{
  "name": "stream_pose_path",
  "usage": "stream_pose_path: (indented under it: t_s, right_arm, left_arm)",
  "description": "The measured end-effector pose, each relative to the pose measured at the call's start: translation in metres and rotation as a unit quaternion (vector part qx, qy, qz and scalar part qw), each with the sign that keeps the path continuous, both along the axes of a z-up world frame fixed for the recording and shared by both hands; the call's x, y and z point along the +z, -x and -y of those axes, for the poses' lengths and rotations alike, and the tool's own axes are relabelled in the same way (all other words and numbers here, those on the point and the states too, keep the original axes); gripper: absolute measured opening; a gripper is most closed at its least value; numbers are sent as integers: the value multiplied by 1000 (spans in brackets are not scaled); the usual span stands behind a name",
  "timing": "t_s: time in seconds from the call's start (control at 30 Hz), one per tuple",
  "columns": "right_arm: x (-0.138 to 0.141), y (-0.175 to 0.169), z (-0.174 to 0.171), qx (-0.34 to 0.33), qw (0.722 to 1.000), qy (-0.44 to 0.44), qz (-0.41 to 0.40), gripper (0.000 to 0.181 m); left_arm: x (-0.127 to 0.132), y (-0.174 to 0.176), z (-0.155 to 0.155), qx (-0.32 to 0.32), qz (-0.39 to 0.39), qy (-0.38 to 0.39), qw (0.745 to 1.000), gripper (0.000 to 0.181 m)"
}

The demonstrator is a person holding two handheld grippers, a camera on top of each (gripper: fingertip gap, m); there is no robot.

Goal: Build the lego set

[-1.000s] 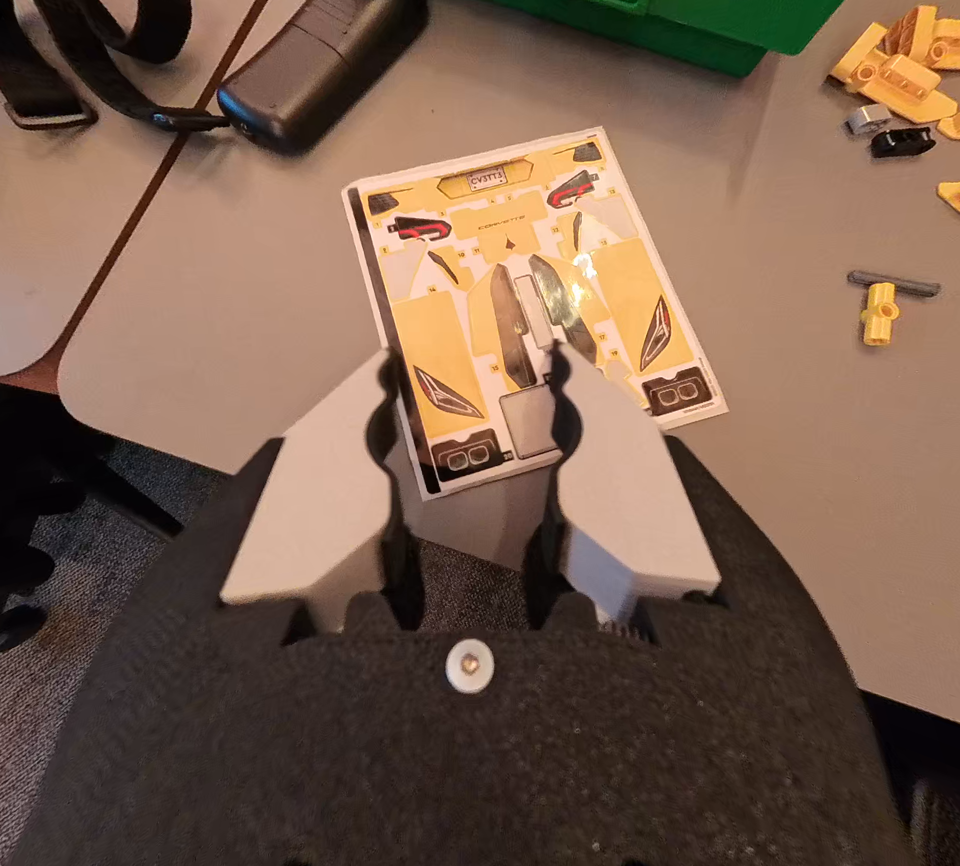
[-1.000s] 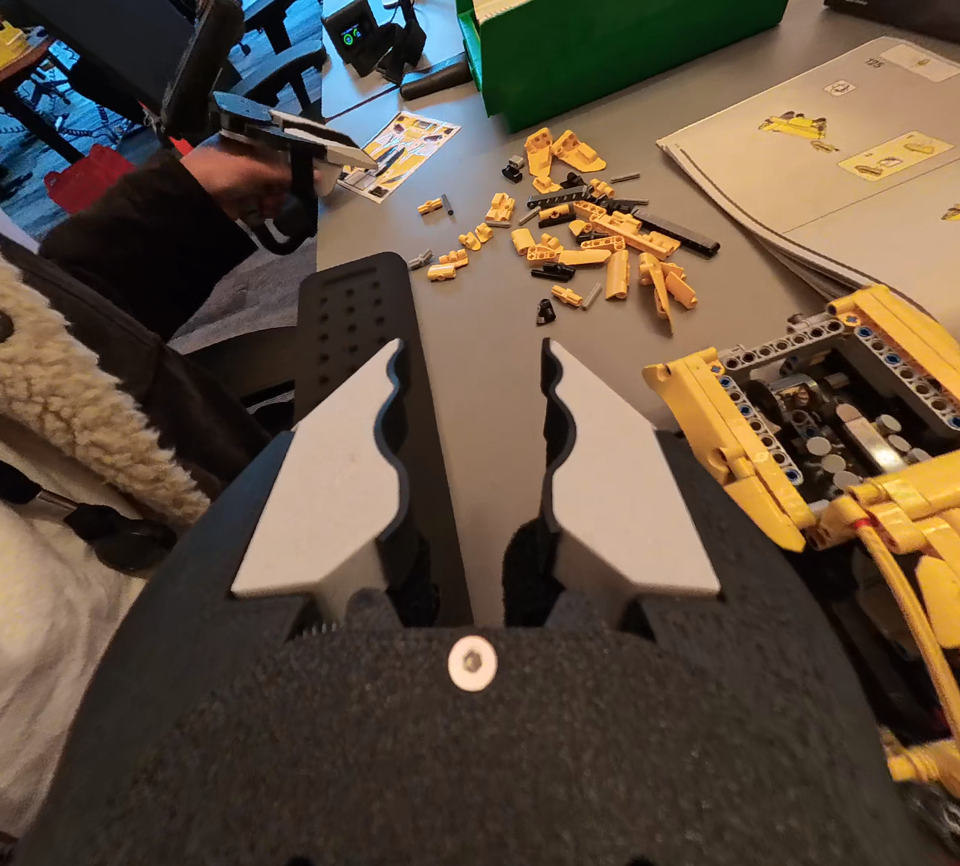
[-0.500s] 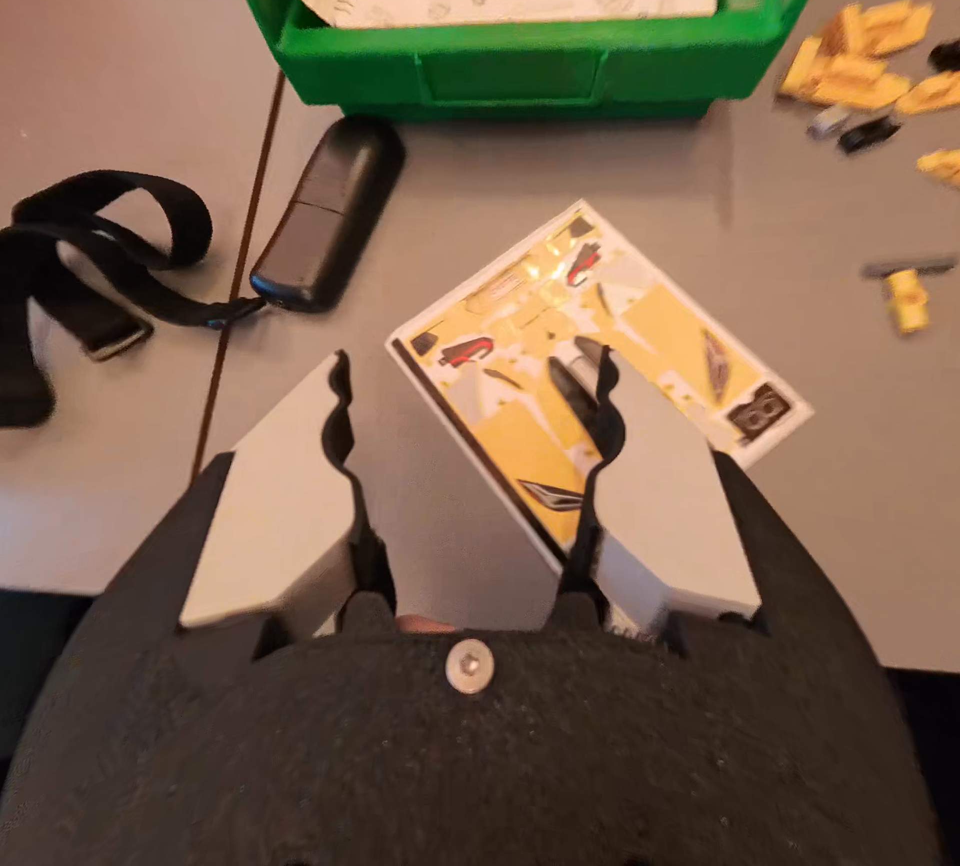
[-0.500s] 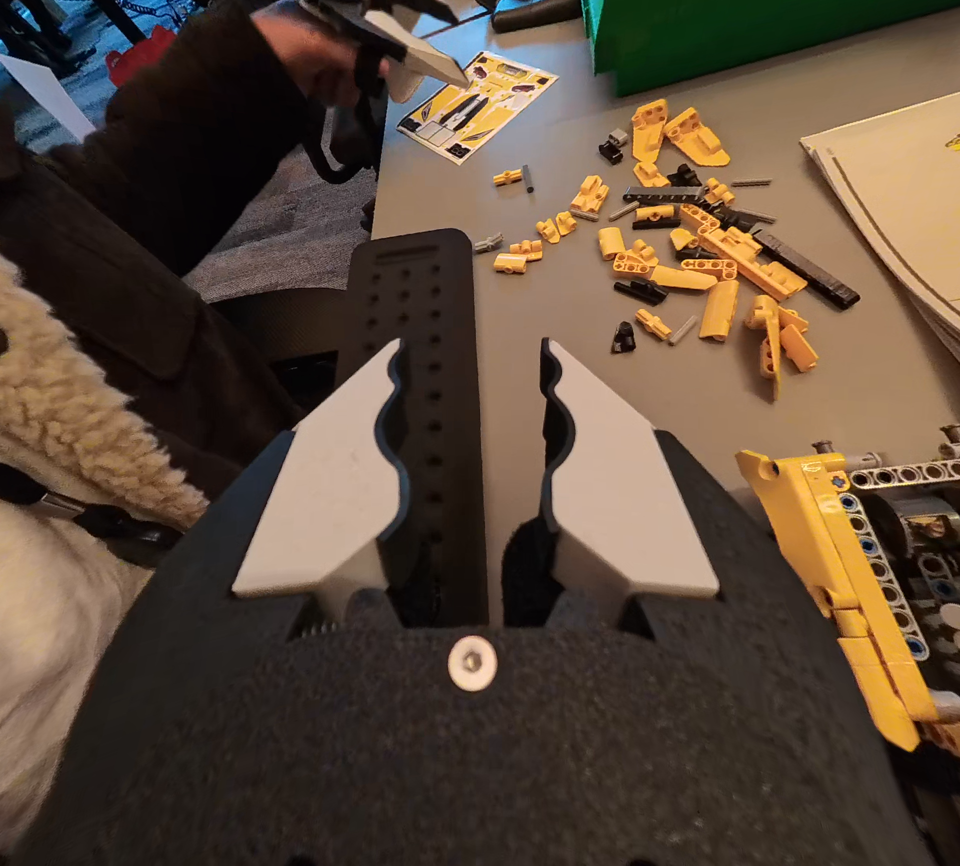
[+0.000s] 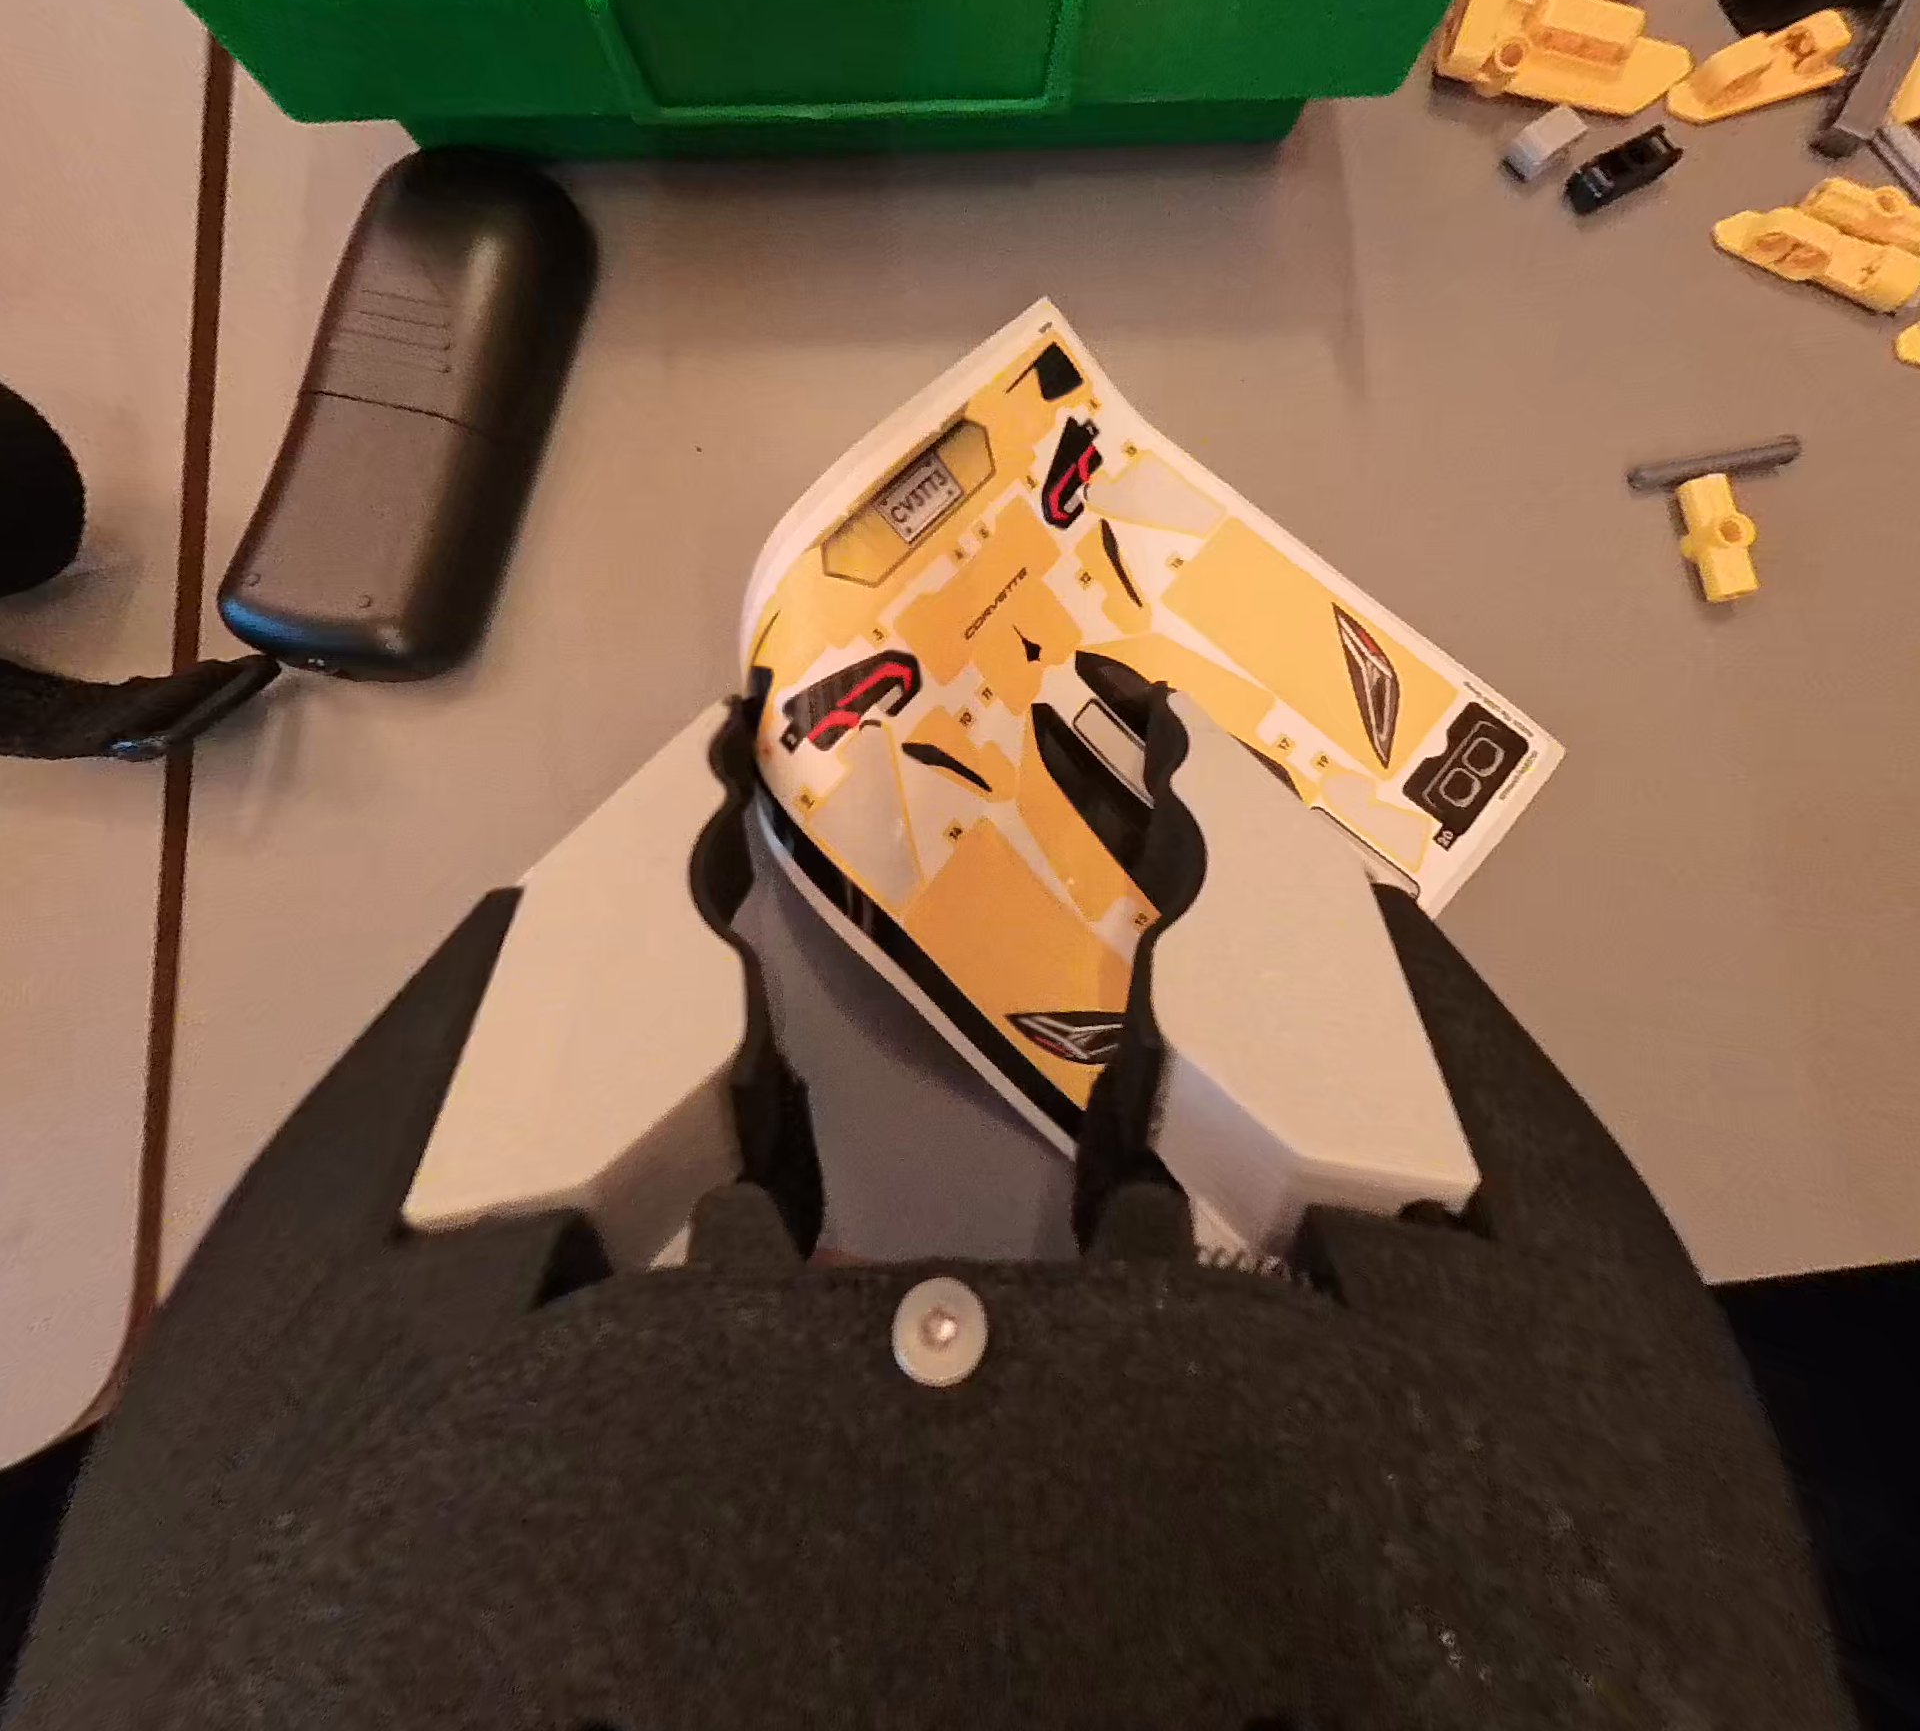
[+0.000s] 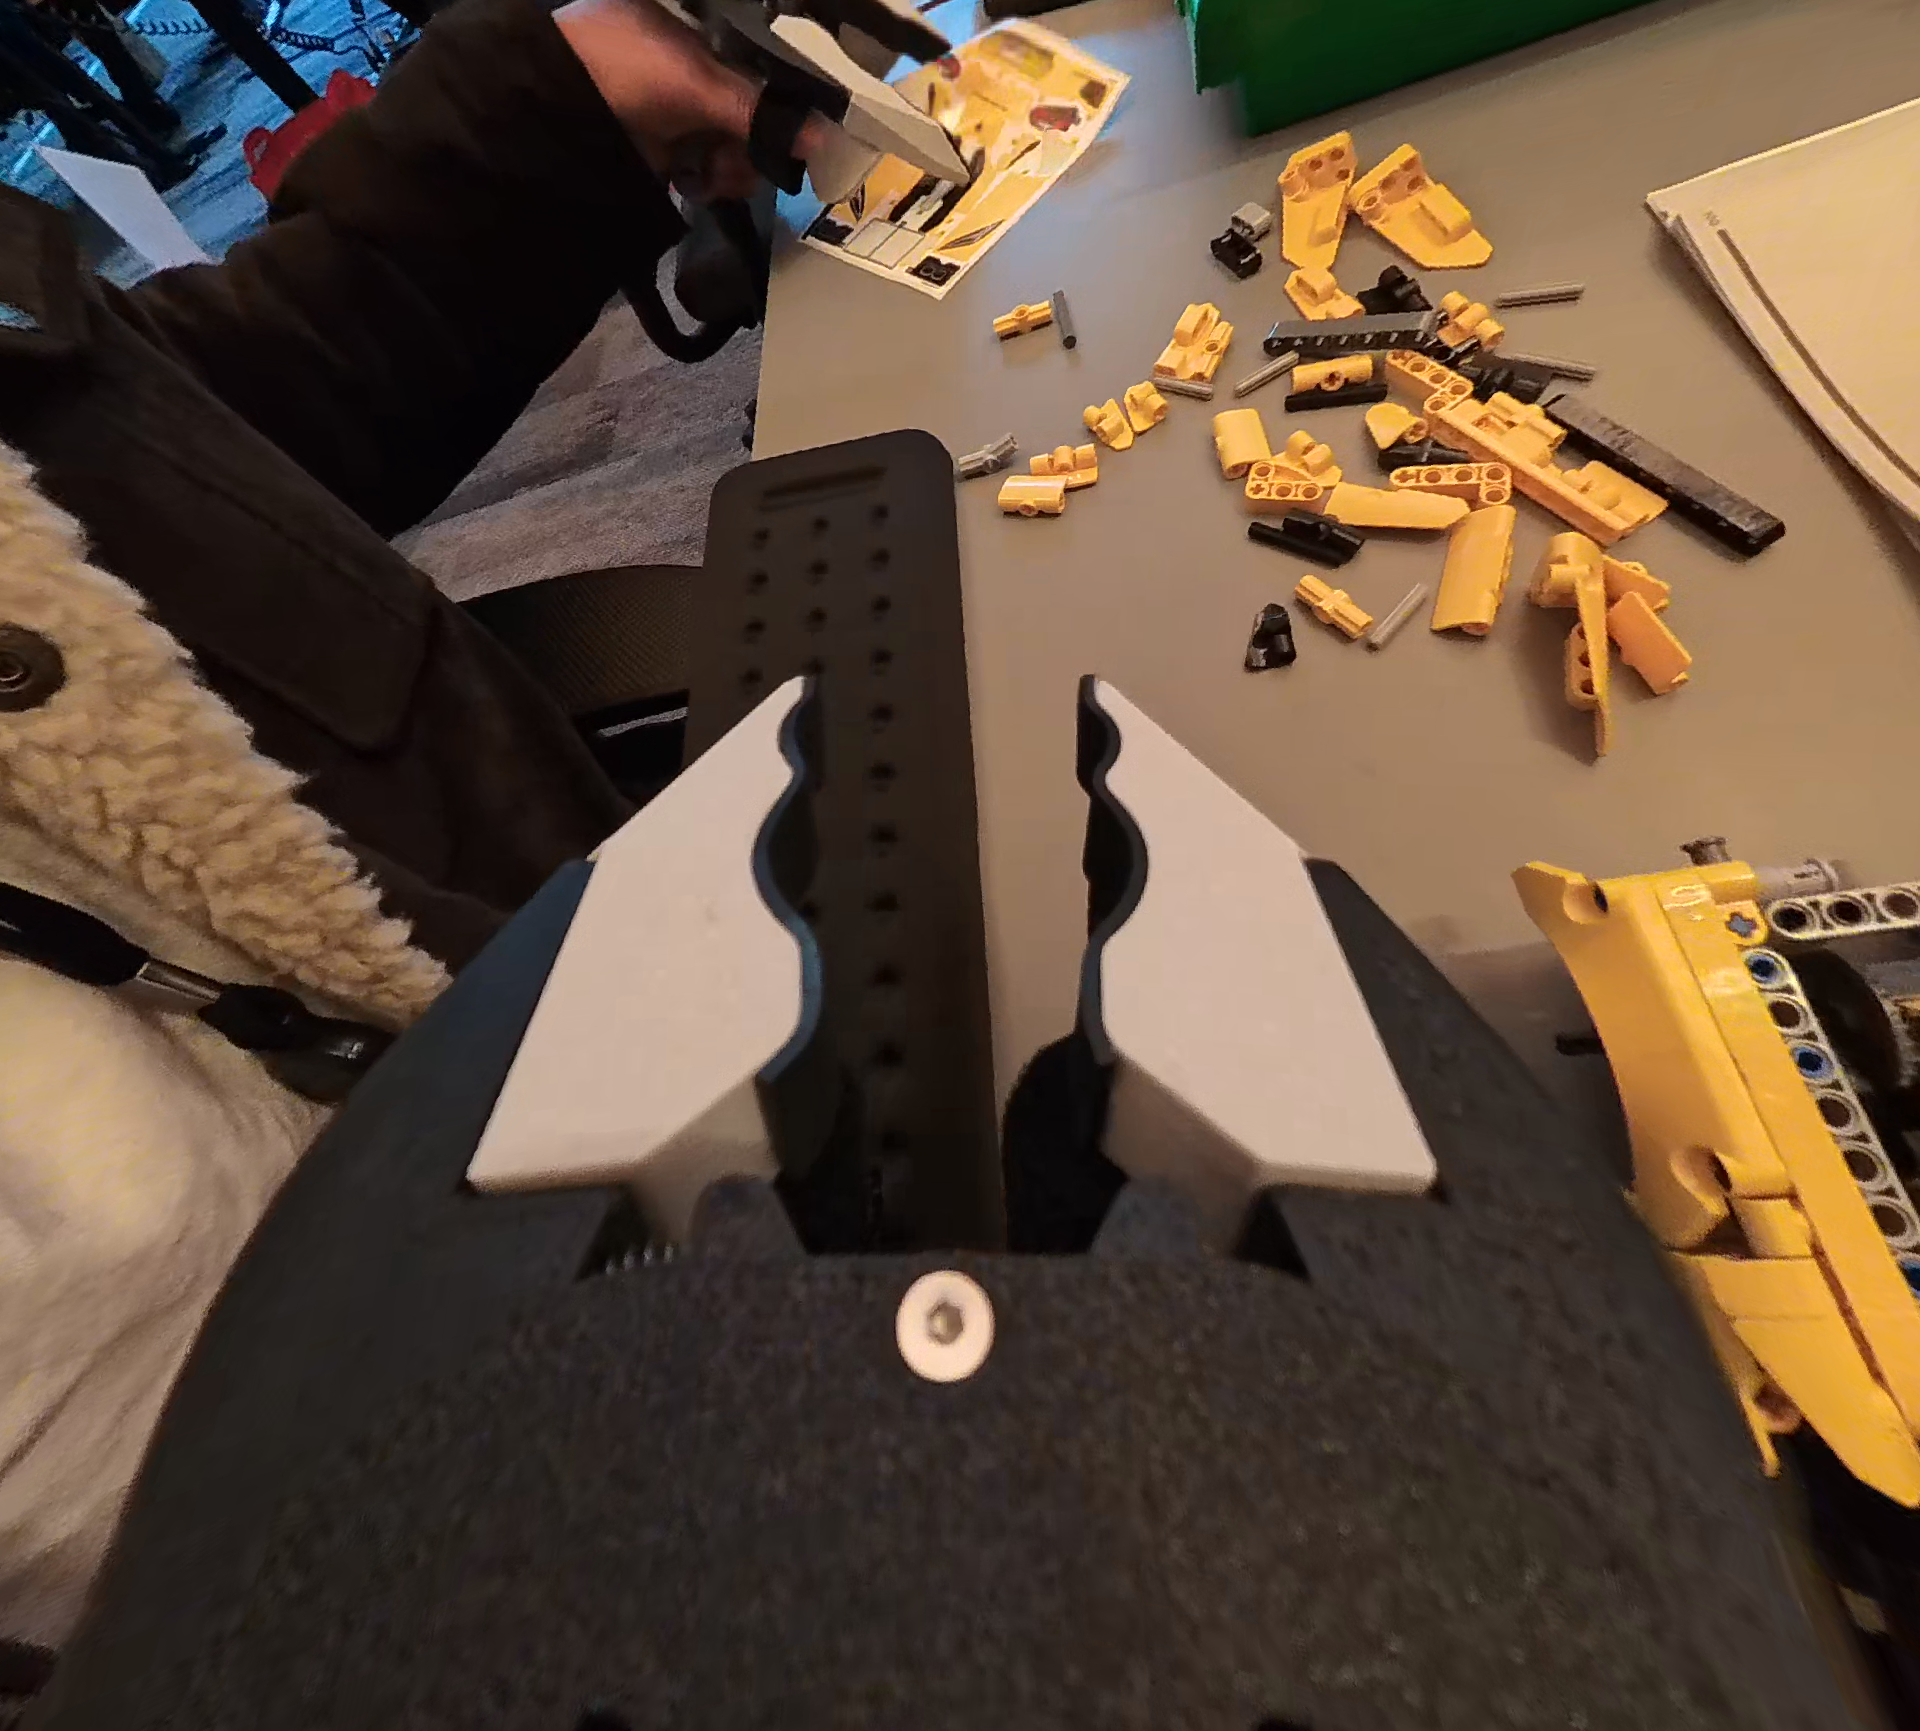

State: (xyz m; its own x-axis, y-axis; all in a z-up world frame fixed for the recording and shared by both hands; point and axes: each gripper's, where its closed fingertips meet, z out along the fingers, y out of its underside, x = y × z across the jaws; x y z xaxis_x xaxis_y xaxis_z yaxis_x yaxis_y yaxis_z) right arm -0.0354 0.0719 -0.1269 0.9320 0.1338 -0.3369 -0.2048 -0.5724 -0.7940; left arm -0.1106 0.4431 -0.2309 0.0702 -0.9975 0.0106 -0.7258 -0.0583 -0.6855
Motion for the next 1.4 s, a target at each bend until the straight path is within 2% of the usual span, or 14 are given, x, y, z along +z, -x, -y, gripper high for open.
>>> stream_pose_path:
  t_s: [0.17, 0.33, 0.43, 0.57, 0.7, 0.73, 0.8, 0.83, 0.93, 1.03, 1.13, 1.2, 1.27, 1.4]
  right_arm:
    - [-3, 3, 0, 8, 1000, 5, -5, 47]
    - [8, 4, -10, 15, 1000, -16, -19, 45]
    - [26, 9, -35, 40, 997, -57, -45, 45]
    - [45, -7, -84, 28, 990, -117, -68, 56]
    - [81, 1, -99, 70, 967, -192, -150, 58]
    - [88, 3, -94, 80, 963, -204, -158, 54]
    - [103, -1, -78, 78, 958, -237, -142, 13]
    - [106, -11, -70, 57, 960, -243, -125, 0]
    - [117, -56, -34, -32, 953, -269, -133, 0]
    - [134, -102, 12, -122, 918, -327, -187, 0]
    - [143, -128, 48, -171, 882, -382, -217, 0]
    - [144, -133, 62, -180, 861, -410, -243, 0]
    - [143, -133, 71, -184, 843, -430, -264, 0]
    - [125, -130, 75, -204, 829, -432, -290, 0]
  left_arm:
    - [9, -1, 10, -29, 3, -46, 999, 41]
    - [61, -17, 52, -106, 107, -55, 987, 23]
    - [107, -31, 98, -160, 183, 31, 970, 23]
    - [172, -46, 174, -253, 274, 144, 917, 24]
    - [206, -66, 242, -330, 306, 199, 871, 26]
    - [210, -71, 256, -344, 308, 208, 862, 26]
    - [210, -85, 280, -363, 304, 215, 854, 29]
    - [209, -94, 285, -357, 304, 214, 857, 33]
    - [217, -129, 273, -274, 346, 221, 870, 66]
    - [222, -145, 279, -217, 380, 317, 841, 76]
    - [210, -151, 336, -230, 369, 433, 789, 80]
    - [205, -160, 375, -230, 371, 477, 762, 82]
    - [212, -171, 399, -204, 417, 500, 731, 81]
    - [222, -185, 438, -208, 434, 508, 715, 72]
